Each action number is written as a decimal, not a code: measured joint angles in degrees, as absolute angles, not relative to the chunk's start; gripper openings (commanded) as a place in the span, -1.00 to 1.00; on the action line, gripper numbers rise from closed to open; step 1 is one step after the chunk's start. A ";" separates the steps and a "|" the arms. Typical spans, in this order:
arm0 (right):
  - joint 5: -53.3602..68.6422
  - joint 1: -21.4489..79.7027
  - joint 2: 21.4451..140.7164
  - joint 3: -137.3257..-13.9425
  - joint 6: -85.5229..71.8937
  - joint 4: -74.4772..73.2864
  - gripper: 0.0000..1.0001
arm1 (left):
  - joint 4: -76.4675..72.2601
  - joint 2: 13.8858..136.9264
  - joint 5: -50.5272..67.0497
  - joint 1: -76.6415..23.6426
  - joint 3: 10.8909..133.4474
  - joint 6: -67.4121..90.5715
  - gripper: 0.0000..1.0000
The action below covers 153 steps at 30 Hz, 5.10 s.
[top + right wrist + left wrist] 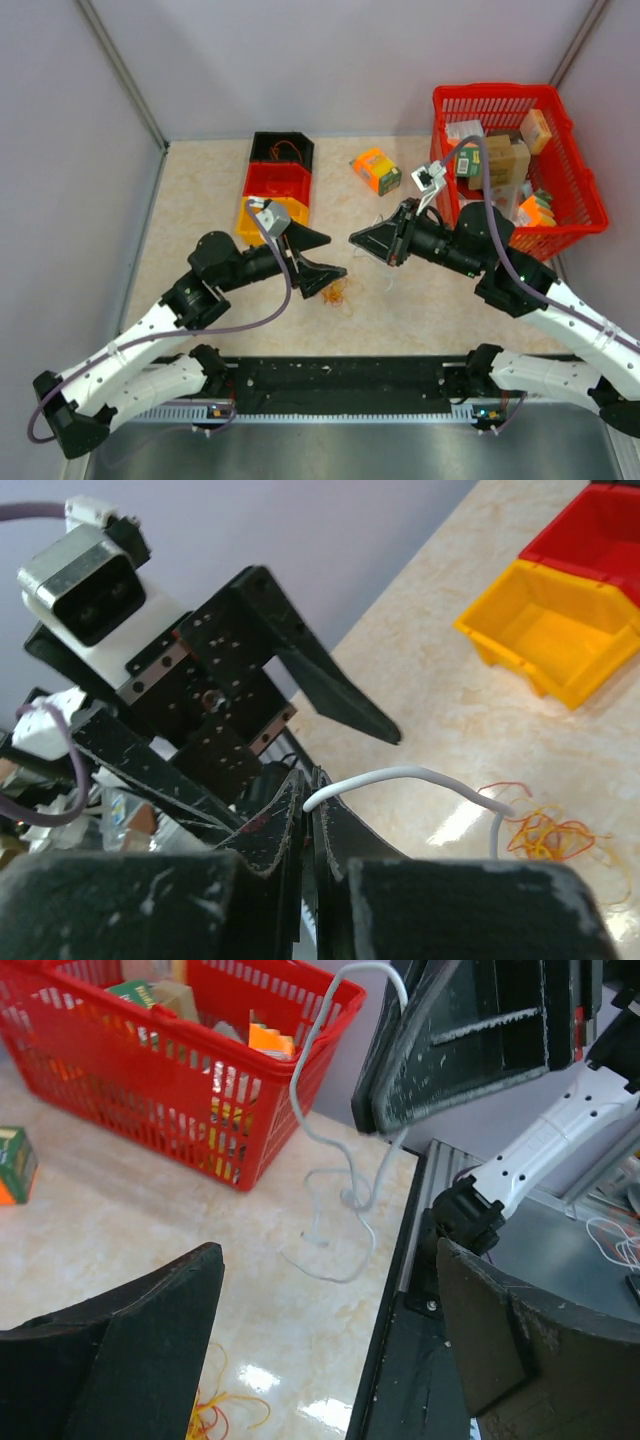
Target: Untangle the cables
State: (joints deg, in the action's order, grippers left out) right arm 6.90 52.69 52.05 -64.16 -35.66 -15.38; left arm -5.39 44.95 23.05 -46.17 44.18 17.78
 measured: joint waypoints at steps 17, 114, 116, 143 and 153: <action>17.72 52.69 50.83 -64.16 -43.22 -8.84 -1.00 | -13.91 55.77 33.80 -46.17 46.61 16.56 0.31; -0.43 52.62 20.91 -34.20 -46.68 -31.09 0.97 | -2.81 111.26 24.56 -3.75 77.03 50.33 -1.00; -0.43 52.62 20.91 -34.20 -46.72 -31.03 0.97 | -1.96 111.26 24.69 -4.08 75.88 50.43 -1.00; 0.34 52.62 20.51 -29.47 -49.12 -27.03 0.93 | 8.32 91.46 21.10 -5.04 71.61 46.00 0.64; 3.51 52.84 39.79 -28.69 -46.61 -19.42 0.50 | 7.64 72.10 22.33 -21.87 48.84 36.58 0.68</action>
